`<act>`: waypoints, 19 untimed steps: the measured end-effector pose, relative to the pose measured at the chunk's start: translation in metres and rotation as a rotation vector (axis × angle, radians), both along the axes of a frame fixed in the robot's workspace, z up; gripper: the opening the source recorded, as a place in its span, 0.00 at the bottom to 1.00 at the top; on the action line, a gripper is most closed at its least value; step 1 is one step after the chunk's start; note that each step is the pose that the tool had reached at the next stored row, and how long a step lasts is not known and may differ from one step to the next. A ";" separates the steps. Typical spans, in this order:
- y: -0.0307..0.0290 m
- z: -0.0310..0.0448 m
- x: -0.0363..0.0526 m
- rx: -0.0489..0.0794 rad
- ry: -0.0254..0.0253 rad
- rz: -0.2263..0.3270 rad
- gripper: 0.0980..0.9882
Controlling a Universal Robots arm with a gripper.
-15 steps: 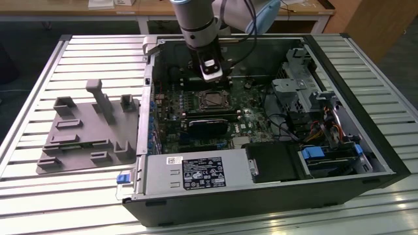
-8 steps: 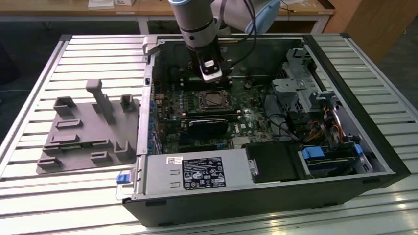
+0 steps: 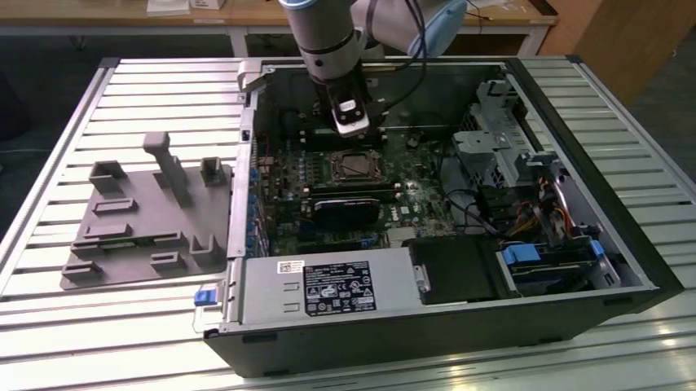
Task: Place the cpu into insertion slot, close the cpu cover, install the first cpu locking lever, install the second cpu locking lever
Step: 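Install the first cpu locking lever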
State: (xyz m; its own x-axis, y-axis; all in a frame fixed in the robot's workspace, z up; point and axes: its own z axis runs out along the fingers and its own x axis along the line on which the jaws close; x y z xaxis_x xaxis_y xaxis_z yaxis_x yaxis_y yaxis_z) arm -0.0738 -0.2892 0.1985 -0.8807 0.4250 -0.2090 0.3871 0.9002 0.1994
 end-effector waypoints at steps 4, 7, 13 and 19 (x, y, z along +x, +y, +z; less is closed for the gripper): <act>0.0003 -0.0003 -0.0004 -0.001 -0.0008 0.000 0.00; 0.0003 -0.0008 -0.0005 -0.006 -0.0041 0.000 0.00; 0.0002 -0.0023 -0.0008 -0.012 -0.0105 0.000 0.00; 0.0002 -0.0049 -0.0016 -0.014 -0.0181 0.000 0.00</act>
State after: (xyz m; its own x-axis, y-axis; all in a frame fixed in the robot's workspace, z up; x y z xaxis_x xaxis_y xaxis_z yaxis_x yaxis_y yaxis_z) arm -0.0754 -0.2890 0.1937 -0.8767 0.4220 -0.2308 0.3836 0.9029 0.1939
